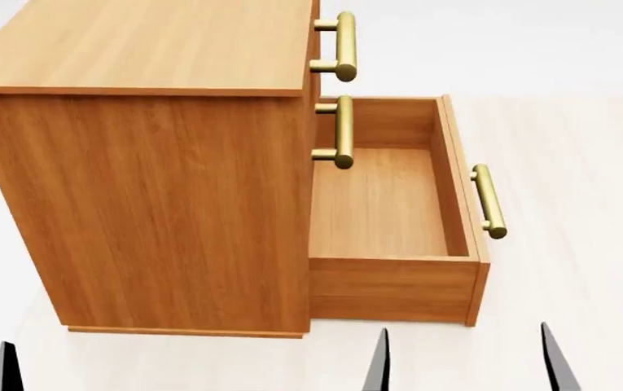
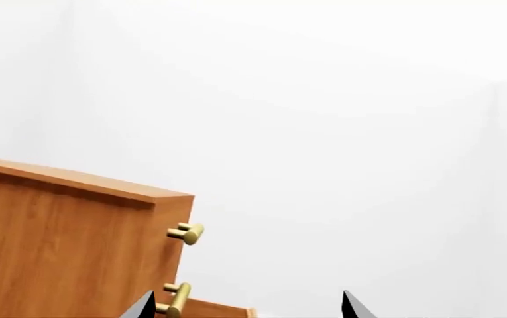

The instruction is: Close the bottom drawer of the cabinet.

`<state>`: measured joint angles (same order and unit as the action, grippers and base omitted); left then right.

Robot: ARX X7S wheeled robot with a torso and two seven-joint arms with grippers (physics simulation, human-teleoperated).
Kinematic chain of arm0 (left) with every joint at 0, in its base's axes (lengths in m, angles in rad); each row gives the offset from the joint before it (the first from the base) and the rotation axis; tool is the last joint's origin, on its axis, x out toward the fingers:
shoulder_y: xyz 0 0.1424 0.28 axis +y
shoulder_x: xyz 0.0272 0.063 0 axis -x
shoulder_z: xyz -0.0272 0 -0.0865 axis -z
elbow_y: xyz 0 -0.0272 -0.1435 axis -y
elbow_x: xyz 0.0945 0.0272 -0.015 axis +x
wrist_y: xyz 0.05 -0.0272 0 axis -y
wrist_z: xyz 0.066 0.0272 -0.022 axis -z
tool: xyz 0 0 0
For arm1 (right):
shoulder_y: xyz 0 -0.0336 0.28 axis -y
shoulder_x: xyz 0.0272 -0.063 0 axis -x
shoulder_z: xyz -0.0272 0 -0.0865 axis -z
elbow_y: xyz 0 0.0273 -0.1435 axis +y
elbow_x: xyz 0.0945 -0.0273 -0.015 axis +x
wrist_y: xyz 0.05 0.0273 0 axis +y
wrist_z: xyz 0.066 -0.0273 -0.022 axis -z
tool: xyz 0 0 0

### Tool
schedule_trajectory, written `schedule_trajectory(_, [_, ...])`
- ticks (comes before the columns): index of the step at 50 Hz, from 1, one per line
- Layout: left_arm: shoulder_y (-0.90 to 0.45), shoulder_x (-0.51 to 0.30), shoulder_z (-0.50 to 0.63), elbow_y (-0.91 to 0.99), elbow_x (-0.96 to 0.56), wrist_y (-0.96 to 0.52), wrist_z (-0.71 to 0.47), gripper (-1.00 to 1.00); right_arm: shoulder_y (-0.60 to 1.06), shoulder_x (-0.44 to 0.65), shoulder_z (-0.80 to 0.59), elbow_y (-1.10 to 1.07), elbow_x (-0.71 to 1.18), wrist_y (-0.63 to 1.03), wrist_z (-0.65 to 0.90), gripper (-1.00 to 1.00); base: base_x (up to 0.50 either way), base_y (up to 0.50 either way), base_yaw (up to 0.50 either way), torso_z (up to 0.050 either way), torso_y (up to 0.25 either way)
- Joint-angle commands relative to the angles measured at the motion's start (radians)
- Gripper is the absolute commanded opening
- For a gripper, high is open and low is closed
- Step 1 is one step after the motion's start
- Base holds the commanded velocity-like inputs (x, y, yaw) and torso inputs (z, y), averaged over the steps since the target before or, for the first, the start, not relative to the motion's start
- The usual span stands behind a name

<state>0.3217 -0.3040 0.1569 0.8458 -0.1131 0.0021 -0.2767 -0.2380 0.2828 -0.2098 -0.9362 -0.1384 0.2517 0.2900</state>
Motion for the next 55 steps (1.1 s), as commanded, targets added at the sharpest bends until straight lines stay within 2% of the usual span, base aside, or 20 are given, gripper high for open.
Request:
schedule_trajectory(1, [0.000, -0.005, 0.005, 0.000, 0.002, 0.001, -0.006, 1.00, 0.001, 0.001, -0.003, -0.007, -0.014, 0.016, 0.012, 1.00, 0.00, 0.00, 0.00, 0.000, 0.000])
schedule_trajectory(22, [-0.008, -0.014, 0.013, 0.001, -0.003, -0.009, -0.015, 1.00, 0.003, 0.026, -0.006, 0.004, 0.038, -0.009, -0.010, 1.00, 0.00, 0.00, 0.00, 0.000, 0.000])
schedule_trajectory(38, [-0.015, -0.019, 0.018, -0.004, -0.002, -0.014, -0.024, 1.00, -0.001, 0.029, 0.005, 0.016, 0.053, -0.028, 0.009, 1.00, 0.21, 0.00, 0.00, 0.000, 0.000])
schedule_trajectory(43, [-0.015, -0.021, 0.020, -0.006, -0.004, -0.012, -0.026, 1.00, 0.015, 0.017, -0.003, 0.011, -0.005, 0.020, 0.036, 1.00, 0.11, 0.00, 0.00, 0.000, 0.003])
schedule_trajectory(55, [-0.016, -0.025, 0.022, -0.016, -0.004, -0.003, -0.030, 1.00, 0.013, 0.039, 0.042, -0.049, 0.023, 0.082, 0.023, 1.00, 0.00, 0.00, 0.00, 0.000, 0.000])
